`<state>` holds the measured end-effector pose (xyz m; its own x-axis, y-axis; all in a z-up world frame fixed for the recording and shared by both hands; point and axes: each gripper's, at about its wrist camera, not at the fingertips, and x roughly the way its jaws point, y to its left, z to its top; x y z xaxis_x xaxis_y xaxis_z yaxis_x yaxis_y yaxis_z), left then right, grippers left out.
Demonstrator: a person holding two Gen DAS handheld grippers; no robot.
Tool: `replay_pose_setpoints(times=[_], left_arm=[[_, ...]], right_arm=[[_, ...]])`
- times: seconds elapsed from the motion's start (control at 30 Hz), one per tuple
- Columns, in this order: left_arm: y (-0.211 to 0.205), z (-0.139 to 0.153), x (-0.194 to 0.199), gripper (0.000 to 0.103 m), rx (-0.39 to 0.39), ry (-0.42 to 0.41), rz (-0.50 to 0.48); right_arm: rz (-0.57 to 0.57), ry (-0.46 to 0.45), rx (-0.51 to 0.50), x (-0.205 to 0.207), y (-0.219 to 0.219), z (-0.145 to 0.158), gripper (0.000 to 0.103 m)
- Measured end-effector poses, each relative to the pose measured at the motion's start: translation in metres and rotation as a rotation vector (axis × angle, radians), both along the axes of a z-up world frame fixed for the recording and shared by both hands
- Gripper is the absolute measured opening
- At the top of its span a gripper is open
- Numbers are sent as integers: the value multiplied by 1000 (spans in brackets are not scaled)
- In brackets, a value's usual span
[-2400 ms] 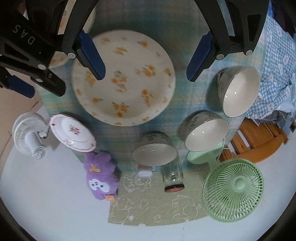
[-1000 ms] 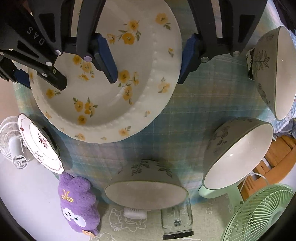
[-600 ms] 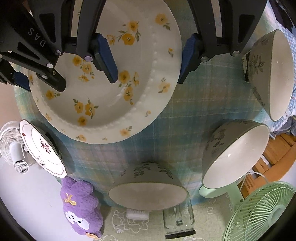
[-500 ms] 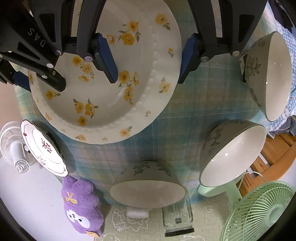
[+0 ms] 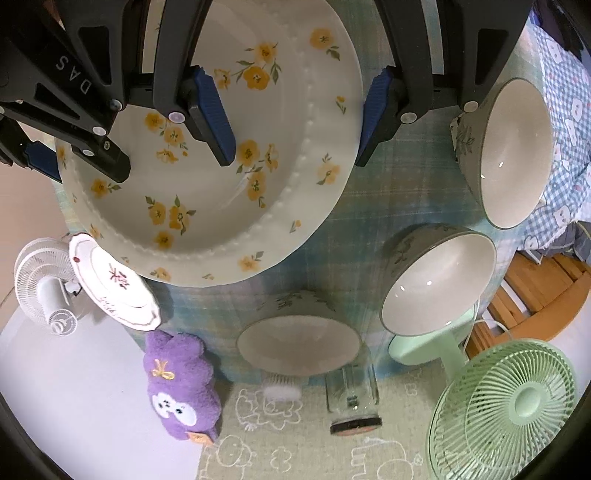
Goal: Organize plates and bowls
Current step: 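Lift the deep plate with both grippers and carry it over the scalloped plate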
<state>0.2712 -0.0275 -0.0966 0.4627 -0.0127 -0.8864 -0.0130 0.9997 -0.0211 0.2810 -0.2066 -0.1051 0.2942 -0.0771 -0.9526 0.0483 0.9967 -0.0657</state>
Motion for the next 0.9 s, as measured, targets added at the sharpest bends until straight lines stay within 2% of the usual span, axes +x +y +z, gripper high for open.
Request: replay_pose_setpoints(times=[0.47,0.9], left_arm=[[-38,21,-47,65,11,-28,-52],[-94,4,-86,65,-6,7,-56]], right_arm=[[-61,-10,-2,-50,-39,30,66],[-66,34,-24,-93,-98,21,66]])
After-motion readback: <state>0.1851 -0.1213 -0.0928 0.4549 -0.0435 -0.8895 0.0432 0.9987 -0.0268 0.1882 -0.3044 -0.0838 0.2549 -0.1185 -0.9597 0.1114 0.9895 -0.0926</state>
